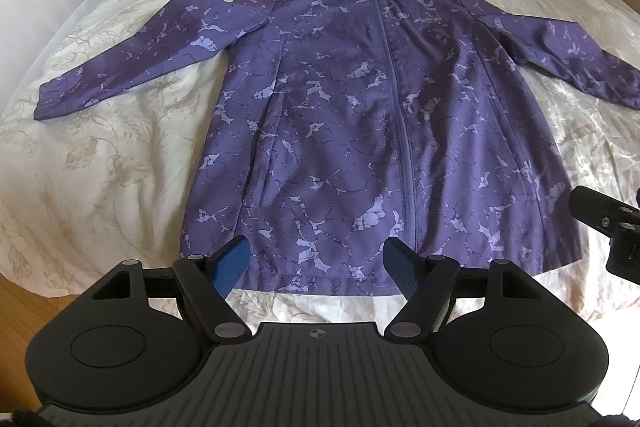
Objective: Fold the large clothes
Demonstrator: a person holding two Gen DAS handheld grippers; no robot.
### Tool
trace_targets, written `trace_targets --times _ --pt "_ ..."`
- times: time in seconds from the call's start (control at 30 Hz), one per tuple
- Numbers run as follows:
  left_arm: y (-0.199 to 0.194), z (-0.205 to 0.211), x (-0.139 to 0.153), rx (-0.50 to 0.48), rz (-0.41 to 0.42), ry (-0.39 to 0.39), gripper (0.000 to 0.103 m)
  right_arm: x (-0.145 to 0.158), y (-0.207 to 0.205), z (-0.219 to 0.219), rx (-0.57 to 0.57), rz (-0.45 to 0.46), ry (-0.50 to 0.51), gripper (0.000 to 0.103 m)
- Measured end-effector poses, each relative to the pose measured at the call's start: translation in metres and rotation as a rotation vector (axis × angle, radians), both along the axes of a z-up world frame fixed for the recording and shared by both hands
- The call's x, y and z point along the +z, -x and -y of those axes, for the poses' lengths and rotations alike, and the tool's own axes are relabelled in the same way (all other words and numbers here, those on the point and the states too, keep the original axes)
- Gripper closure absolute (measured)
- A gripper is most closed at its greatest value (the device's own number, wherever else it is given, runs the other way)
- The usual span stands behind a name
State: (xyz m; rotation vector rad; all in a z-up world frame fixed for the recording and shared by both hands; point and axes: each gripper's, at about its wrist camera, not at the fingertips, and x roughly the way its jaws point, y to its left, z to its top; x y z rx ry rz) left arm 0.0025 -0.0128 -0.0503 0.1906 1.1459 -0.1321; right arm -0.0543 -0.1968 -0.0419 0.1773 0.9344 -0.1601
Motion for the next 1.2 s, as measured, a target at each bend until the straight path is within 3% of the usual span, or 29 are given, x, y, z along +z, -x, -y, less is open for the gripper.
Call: trace_targets --times 0.37,0.57,0.7,0.87,0.9,1.03,1.2 --pt "0.009 -0.005 0.009 0.020 0.036 0.008 0.030 0.006 0.006 -0.002 0.013 0.037 -0.005 0.008" --pt "0.014 -0.020 0.020 0.055 0.102 0.071 0.030 0.011 0.007 -0.005 0.028 0.081 -0.026 0.008" --pt "0.007 -0.042 0.031 0.097 0.193 0.195 0.030 0.015 0.003 -0.009 0.033 0.147 -0.049 0.008" --pt "-0.019 -0.087 0.027 0.131 0.282 0.517 0.030 0.019 -0.016 -0.014 0.054 0.262 -0.069 0.008" --pt "-0.028 -0.091 0.025 0.134 0.274 0.529 0.030 0.019 -0.022 -0.015 0.058 0.278 -0.070 0.008" --pt "-0.077 -0.107 0.007 0.137 0.254 0.395 0.030 0.013 -0.057 -0.020 0.105 0.298 -0.115 0.008" --pt "-0.142 -0.160 -0.027 0.201 0.176 0.415 0.029 0.002 -0.109 -0.037 0.139 0.221 -0.110 0.008"
